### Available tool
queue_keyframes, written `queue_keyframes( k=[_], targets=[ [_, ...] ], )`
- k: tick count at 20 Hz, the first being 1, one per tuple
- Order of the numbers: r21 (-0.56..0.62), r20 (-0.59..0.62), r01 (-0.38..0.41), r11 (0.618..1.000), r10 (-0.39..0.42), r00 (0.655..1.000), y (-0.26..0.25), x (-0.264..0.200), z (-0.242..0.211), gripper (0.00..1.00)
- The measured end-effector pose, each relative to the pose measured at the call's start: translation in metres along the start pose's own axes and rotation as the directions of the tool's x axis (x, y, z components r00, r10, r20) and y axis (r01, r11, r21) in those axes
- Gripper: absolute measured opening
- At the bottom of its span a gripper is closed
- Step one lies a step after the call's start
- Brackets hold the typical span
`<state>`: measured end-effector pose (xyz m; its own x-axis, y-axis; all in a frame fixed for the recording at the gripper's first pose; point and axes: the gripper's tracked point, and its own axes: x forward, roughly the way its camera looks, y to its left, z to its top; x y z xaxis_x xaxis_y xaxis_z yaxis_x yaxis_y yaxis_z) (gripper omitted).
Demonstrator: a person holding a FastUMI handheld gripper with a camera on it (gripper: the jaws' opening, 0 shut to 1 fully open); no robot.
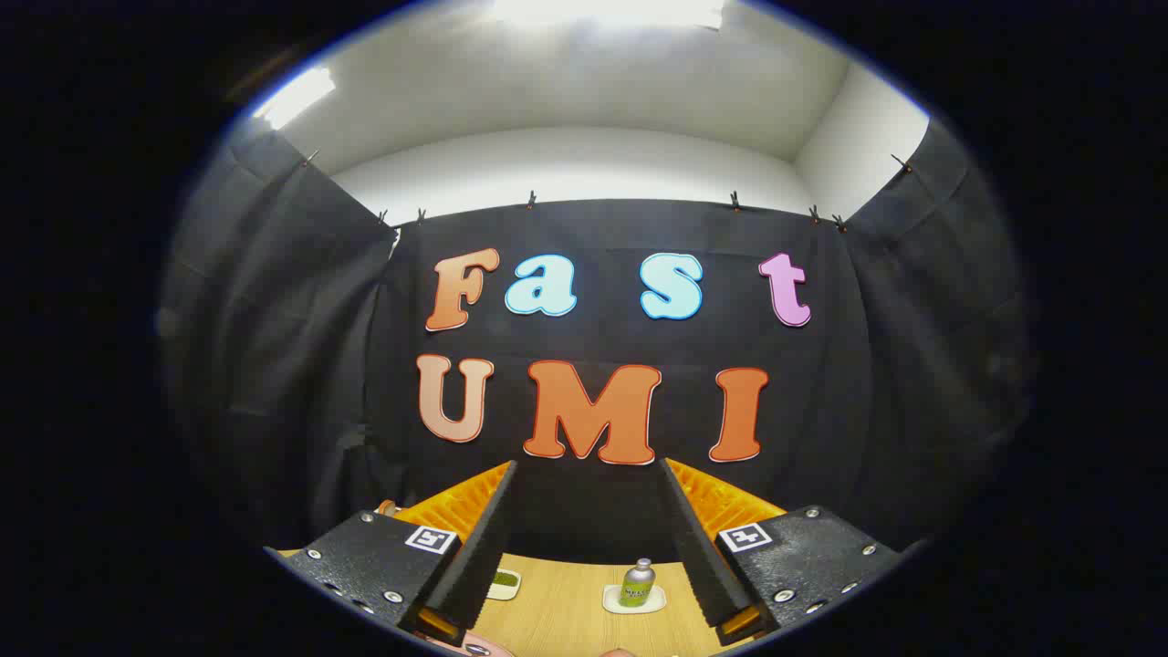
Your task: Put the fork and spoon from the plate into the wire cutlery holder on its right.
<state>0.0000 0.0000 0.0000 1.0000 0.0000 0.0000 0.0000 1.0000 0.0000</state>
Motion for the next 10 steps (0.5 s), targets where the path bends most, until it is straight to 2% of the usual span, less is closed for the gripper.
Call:
queue_keyframes(
  k=[10],
  targets=[
    [-0.002, -0.032, -0.016, 1.0, 0.016, 0.999, 0.0099, -0.0085, -0.0091, 0.89]
  ],
)
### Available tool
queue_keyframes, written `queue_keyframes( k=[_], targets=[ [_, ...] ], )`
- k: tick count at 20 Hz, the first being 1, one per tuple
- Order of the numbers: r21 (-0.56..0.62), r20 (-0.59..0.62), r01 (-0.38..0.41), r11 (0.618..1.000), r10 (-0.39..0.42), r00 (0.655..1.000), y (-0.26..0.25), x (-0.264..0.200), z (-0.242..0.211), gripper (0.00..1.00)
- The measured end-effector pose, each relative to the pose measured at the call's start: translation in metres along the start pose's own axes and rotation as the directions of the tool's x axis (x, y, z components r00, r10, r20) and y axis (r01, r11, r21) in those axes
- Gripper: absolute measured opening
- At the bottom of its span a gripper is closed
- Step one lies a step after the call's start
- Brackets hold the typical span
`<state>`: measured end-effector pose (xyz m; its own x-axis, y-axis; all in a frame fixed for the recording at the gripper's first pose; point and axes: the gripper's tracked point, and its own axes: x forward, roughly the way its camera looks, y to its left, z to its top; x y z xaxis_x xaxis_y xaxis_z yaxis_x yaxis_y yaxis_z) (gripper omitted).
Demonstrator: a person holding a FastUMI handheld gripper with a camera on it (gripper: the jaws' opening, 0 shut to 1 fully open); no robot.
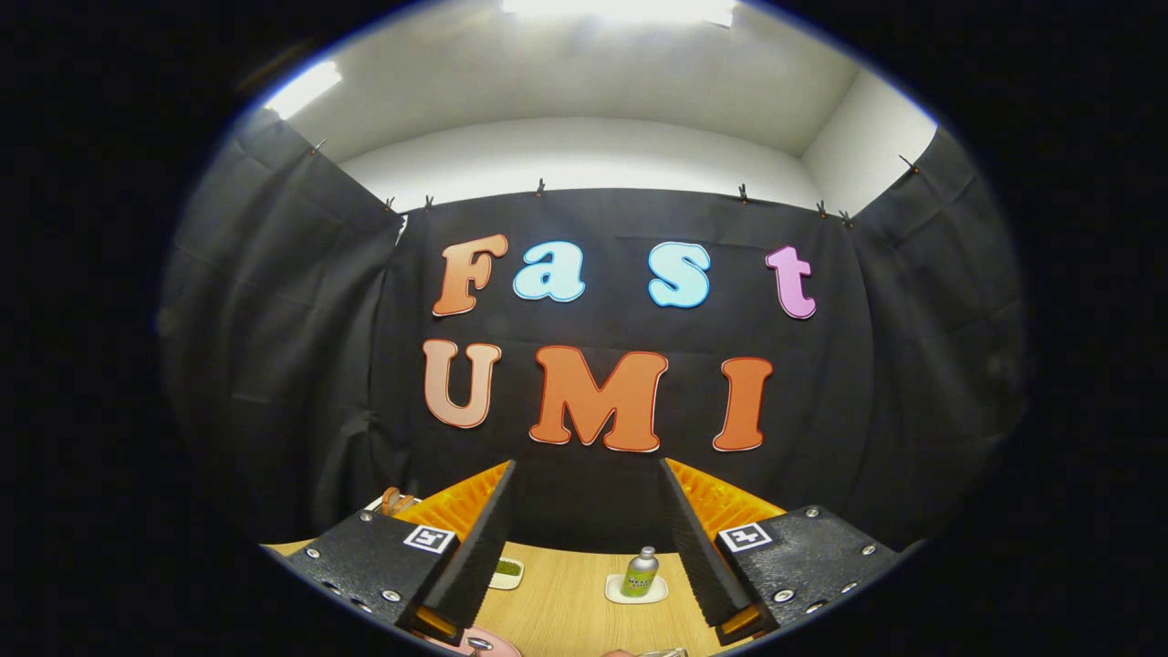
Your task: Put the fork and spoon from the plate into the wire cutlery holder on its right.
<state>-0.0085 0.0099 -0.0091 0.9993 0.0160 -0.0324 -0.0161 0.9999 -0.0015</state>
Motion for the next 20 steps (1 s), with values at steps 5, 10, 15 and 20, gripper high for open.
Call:
queue_keyframes(
  k=[5, 10, 15, 20],
  targets=[
    [0.008, -0.005, -0.028, 1.0, 0.028, 1.0, 0.007, 0.003, -0.005, 0.9],
    [0.029, -0.157, -0.116, 0.993, 0.119, 0.98, 0.041, 0.001, -0.067, 0.91],
    [0.068, -0.379, -0.187, 0.98, 0.199, 0.904, 0.075, -0.012, -0.143, 0.92],
    [0.083, -0.566, -0.227, 0.97, 0.233, 0.791, 0.104, -0.027, -0.209, 0.91]
  ],
)
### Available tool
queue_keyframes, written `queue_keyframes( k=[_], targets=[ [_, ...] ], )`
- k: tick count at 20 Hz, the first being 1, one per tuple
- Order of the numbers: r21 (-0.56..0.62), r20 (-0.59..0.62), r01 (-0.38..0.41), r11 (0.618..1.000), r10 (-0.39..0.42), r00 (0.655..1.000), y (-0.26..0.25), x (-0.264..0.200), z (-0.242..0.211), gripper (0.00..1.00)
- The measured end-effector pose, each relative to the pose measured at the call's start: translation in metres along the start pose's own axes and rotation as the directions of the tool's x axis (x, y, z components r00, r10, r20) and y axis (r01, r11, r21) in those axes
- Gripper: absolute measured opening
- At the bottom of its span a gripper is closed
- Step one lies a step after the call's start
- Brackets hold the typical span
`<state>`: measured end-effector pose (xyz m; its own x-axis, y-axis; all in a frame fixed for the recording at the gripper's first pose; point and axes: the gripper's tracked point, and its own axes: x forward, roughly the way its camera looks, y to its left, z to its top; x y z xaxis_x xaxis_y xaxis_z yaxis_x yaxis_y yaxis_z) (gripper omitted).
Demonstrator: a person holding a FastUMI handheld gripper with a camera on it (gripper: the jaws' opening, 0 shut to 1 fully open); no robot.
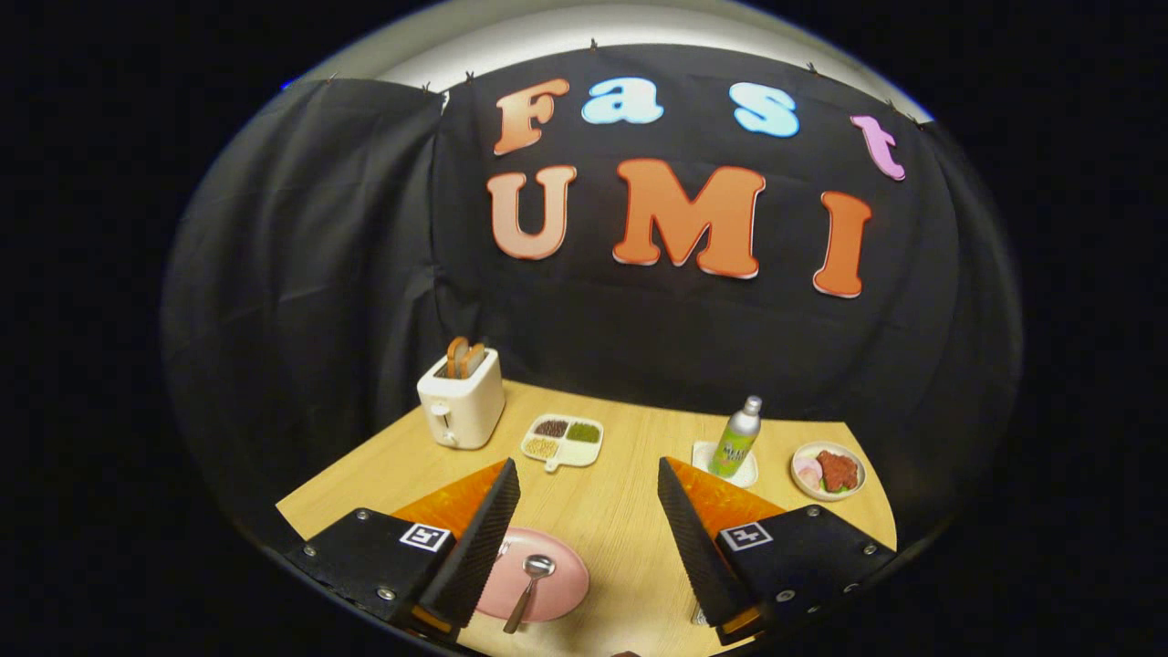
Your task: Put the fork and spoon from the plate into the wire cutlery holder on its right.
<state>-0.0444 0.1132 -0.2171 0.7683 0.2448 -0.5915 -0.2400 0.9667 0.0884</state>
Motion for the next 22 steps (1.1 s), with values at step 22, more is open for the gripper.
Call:
queue_keyframes(
  k=[22],
  targets=[
    [0.064, -0.646, -0.049, 0.997, 0.079, 0.759, 0.069, 0.034, -0.227, 0.74]
  ],
)
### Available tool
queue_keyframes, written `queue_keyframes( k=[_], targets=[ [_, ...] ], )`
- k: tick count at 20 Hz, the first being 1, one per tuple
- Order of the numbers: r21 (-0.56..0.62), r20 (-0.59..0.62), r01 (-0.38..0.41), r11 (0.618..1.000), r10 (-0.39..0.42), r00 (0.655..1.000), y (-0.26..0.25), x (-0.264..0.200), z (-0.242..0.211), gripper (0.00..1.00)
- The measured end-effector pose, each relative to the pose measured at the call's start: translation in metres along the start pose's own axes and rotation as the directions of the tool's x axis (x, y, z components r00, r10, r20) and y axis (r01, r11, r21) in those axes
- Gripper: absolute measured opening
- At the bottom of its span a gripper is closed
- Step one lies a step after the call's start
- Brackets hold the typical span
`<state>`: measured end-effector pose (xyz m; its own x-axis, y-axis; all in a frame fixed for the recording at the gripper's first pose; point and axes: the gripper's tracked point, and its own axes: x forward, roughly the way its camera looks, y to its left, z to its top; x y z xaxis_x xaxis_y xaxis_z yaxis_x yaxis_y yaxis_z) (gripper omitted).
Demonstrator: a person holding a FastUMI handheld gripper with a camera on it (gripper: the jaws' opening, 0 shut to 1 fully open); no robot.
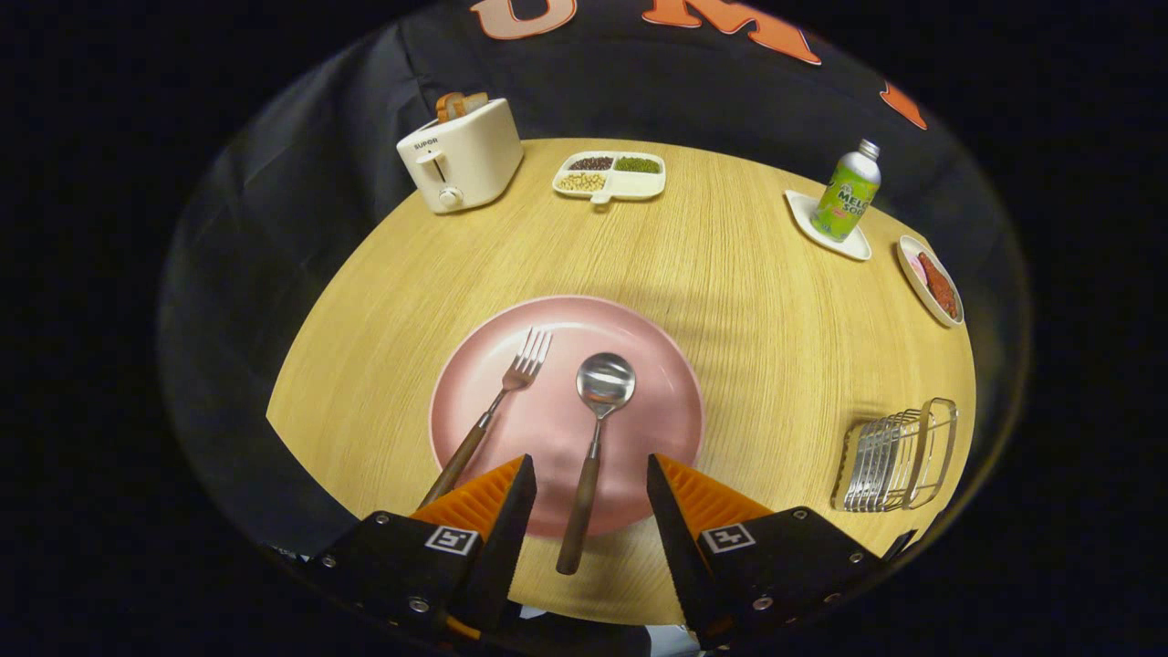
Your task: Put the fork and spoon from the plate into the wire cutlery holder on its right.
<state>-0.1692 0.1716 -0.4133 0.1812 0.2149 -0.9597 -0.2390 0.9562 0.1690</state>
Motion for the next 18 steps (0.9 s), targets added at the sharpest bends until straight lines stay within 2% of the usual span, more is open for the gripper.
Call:
queue_keyframes(
  k=[5, 7, 8, 11, 14, 18],
  targets=[
    [-0.004, -0.071, 0.042, 0.999, -0.042, 0.997, 0.0, 0.014, -0.01, 0.6],
    [0.015, -0.108, 0.028, 0.999, -0.026, 0.994, 0.005, 0.019, -0.016, 0.49],
    [0.02, -0.115, 0.023, 1.0, -0.02, 0.993, 0.008, 0.02, -0.016, 0.38],
    [-0.009, -0.137, 0.054, 0.998, -0.055, 0.989, 0.003, 0.026, -0.022, 0.3],
    [-0.001, -0.144, 0.1, 0.995, -0.099, 0.985, -0.003, 0.029, -0.023, 0.16],
    [0.04, -0.125, 0.053, 0.998, -0.048, 0.991, 0.0, 0.027, -0.021, 0.08]
  ],
)
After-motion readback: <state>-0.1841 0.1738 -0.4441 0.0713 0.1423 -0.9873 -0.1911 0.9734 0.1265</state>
